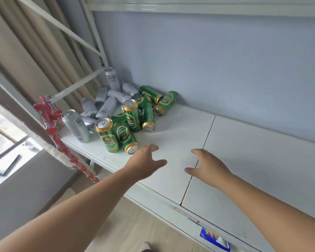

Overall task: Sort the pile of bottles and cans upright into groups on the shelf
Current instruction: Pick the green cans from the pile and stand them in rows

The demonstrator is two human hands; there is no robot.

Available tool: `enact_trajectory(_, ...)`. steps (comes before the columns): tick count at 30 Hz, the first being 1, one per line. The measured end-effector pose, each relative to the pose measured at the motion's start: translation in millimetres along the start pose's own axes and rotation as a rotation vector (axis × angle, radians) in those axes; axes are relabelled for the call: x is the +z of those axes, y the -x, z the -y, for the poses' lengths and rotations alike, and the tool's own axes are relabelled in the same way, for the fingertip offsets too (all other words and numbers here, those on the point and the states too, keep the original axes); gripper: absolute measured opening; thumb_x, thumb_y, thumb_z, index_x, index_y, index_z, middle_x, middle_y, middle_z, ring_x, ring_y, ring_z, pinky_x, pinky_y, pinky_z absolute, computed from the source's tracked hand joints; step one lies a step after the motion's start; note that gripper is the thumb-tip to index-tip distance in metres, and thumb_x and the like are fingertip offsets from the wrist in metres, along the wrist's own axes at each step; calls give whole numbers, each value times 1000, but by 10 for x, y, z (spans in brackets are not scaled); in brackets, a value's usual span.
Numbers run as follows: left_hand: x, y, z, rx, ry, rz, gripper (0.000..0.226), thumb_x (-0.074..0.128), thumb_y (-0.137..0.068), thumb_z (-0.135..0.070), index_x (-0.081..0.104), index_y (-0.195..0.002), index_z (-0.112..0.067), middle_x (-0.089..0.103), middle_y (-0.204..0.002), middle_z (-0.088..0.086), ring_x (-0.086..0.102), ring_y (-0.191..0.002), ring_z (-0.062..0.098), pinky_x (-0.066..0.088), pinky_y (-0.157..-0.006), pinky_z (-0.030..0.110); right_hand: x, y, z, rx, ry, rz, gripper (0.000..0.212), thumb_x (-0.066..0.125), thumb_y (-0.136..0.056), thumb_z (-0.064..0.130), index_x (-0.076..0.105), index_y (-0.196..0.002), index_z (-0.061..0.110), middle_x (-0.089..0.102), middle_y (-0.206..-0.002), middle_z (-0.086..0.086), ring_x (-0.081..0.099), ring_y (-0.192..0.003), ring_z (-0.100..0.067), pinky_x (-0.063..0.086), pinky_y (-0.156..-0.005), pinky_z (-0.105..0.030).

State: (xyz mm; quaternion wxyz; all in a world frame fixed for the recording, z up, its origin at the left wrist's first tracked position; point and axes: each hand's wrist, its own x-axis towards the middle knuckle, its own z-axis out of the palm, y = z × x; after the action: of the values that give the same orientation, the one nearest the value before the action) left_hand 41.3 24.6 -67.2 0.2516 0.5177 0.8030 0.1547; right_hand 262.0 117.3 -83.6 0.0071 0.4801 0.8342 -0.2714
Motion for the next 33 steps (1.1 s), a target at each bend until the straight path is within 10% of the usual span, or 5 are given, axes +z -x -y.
enact_trajectory(12,-655,-350,1146,-146,-12,23,65,74,-82,-57,60,-134,-21,63,-134,-2,60,-120,20,50,-96,34,305,-826,886,42,-63,26,80,71,-85,54,40,-150,19,43,-155,2,44,-140,-17,39,-110,-32)
enact_trajectory(16,-966,-507,1602,-260,-21,8,51,72,-80,-63,72,-88,-12,71,-86,3,65,-77,21,50,-68,34,399,-1168,1296,61,-118,-4,82,74,-83,54,41,-150,19,45,-154,3,47,-138,-17,42,-108,-34)
enact_trajectory(19,-1120,-587,1809,-320,-2,-87,62,71,-73,-72,47,-68,-16,48,-58,-5,43,-52,18,34,-54,31,464,-1398,1509,89,-188,-40,80,76,-82,50,44,-149,19,48,-153,2,49,-138,-19,43,-109,-36)
enact_trajectory(26,-1233,-712,1901,-154,225,-141,89,83,-65,-66,40,-131,-25,49,-129,-11,55,-116,14,50,-99,38,517,-1855,1786,94,-301,-188,82,80,-80,46,42,-147,17,53,-144,-2,51,-131,-23,44,-97,-34)
enact_trajectory(33,-1227,-780,1783,-32,227,-145,80,83,-76,-50,40,-141,-32,45,-119,-24,49,-103,7,39,-86,26,607,-2333,1973,84,-256,-280,81,86,-72,49,47,-134,14,59,-130,-7,52,-124,-30,44,-102,-45)
